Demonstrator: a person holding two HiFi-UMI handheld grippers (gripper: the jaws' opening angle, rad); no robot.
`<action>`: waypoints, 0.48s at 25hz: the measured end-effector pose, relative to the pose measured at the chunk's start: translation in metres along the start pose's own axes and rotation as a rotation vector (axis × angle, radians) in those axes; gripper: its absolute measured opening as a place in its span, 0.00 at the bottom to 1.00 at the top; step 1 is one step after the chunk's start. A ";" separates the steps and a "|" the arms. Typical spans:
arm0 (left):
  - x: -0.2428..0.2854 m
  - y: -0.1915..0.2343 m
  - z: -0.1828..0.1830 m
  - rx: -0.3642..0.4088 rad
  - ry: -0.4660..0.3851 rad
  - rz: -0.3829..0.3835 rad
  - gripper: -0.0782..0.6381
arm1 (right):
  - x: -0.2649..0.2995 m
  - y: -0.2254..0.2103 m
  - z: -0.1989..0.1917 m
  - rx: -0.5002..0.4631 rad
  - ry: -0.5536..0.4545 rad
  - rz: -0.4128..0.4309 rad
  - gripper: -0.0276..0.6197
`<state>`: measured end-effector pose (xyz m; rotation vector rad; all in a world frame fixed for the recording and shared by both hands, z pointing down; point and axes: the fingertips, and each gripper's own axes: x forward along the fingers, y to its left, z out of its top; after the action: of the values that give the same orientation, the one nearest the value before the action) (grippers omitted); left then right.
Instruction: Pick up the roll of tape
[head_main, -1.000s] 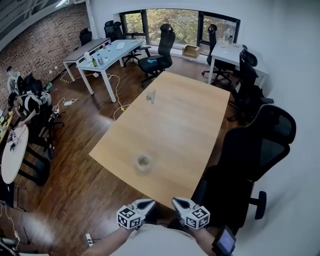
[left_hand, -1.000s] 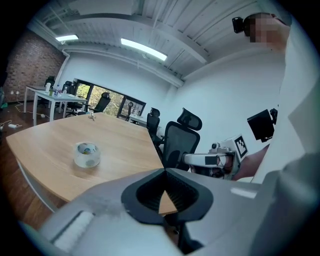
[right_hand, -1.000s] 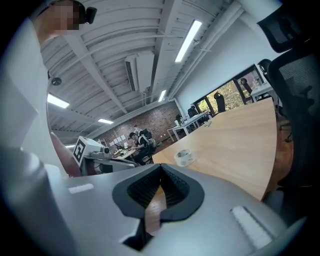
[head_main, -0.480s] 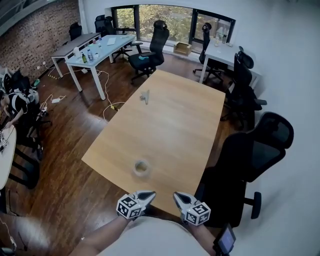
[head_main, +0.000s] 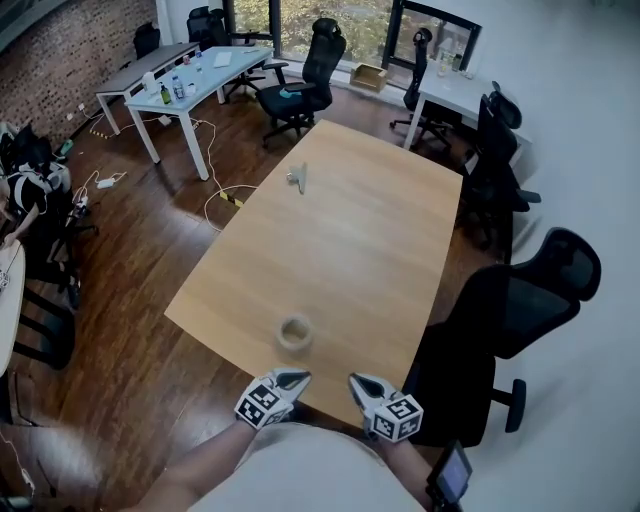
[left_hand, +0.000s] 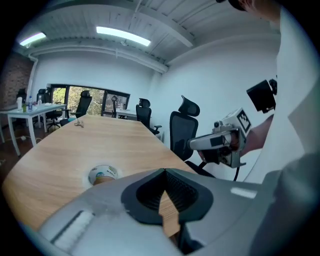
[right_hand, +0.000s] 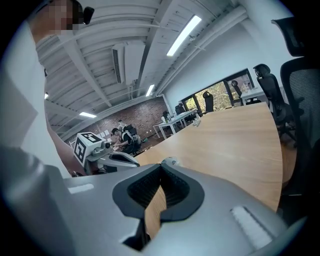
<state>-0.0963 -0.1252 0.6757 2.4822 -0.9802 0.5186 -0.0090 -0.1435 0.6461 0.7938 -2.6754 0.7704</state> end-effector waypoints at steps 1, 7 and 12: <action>0.000 0.005 -0.007 0.032 0.026 0.008 0.12 | 0.005 0.001 0.000 -0.003 0.004 0.000 0.05; -0.001 0.026 -0.019 0.173 0.113 0.051 0.12 | 0.018 0.005 -0.002 -0.002 0.024 -0.013 0.05; -0.004 0.047 -0.031 0.239 0.212 0.029 0.18 | 0.027 0.012 -0.002 0.014 0.029 -0.036 0.05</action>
<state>-0.1379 -0.1391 0.7113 2.5532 -0.9163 0.9359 -0.0378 -0.1453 0.6523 0.8256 -2.6251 0.7872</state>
